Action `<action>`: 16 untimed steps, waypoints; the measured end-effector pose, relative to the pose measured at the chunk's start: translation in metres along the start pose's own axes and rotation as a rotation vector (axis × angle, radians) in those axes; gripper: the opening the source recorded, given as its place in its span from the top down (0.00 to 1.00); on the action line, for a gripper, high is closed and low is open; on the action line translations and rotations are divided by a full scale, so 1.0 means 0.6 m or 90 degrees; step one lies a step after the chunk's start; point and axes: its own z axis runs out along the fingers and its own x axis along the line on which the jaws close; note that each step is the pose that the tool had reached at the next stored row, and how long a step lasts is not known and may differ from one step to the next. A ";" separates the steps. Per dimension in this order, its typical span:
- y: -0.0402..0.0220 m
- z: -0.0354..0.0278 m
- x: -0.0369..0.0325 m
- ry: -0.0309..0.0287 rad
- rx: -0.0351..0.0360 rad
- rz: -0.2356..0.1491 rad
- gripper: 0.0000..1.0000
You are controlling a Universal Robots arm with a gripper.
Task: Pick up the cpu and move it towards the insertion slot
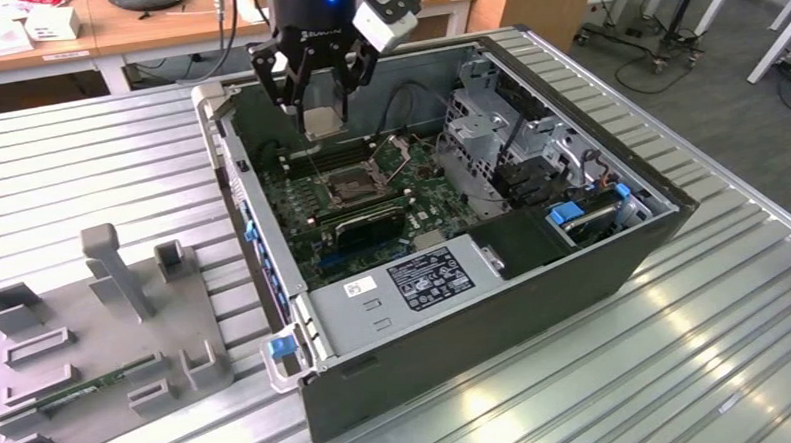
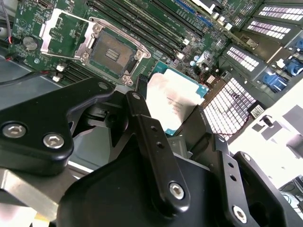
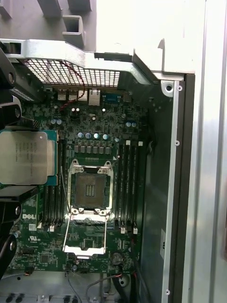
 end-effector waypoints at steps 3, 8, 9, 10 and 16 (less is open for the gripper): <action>0.000 0.001 0.000 -0.0001 -0.0002 0.000 0.45; 0.000 0.003 0.000 -0.0001 -0.0002 0.000 0.45; 0.000 0.004 0.000 -0.0002 -0.0002 0.000 0.45; 0.000 0.004 0.000 -0.0002 -0.0002 0.000 0.45; 0.000 0.009 0.000 -0.0001 -0.0002 0.000 0.45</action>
